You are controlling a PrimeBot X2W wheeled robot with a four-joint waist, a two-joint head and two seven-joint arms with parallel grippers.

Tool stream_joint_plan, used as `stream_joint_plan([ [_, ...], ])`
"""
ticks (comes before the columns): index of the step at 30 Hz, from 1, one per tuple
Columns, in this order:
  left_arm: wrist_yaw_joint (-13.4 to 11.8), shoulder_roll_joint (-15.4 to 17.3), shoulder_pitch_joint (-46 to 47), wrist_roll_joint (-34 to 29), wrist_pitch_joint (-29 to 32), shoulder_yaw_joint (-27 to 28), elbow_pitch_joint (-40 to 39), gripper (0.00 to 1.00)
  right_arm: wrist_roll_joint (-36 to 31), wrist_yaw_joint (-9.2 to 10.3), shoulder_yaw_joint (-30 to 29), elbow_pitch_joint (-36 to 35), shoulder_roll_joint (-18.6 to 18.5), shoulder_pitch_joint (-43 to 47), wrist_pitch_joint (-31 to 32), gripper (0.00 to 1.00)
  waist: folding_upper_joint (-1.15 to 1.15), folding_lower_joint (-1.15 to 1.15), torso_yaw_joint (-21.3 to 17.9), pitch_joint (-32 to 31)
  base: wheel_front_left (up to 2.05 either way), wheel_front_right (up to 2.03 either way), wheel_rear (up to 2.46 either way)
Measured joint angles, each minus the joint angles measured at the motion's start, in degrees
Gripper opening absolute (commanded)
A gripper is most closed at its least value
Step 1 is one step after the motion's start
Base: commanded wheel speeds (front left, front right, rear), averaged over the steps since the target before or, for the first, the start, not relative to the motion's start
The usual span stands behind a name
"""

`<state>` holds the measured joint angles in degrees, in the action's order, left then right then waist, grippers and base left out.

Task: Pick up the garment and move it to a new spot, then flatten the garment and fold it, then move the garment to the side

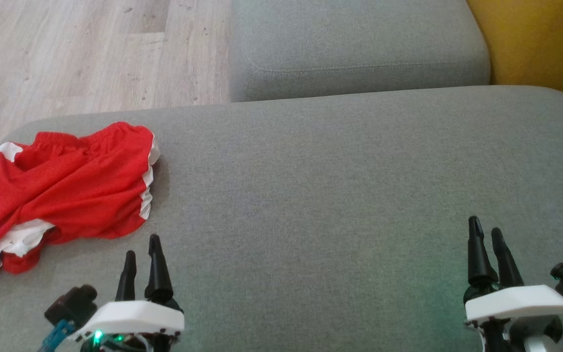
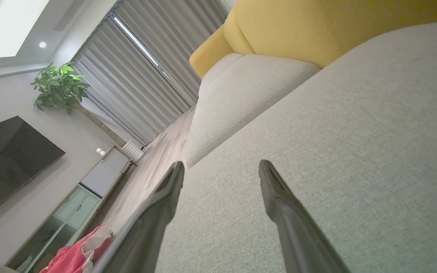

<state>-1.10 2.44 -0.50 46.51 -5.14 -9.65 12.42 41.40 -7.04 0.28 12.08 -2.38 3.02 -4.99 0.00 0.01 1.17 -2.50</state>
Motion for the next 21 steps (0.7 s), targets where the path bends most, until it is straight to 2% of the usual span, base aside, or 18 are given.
stream_joint_plan([
  [21,-2.5,0.1,-1.2,-14.4,-3.4,-4.2,-1.0,1.00,-15.5,0.00,2.3,-0.8,0.0,0.8,-3.4,1.00,0.00,0.00,-0.1,-0.9,0.00,0.00,0.00],
])
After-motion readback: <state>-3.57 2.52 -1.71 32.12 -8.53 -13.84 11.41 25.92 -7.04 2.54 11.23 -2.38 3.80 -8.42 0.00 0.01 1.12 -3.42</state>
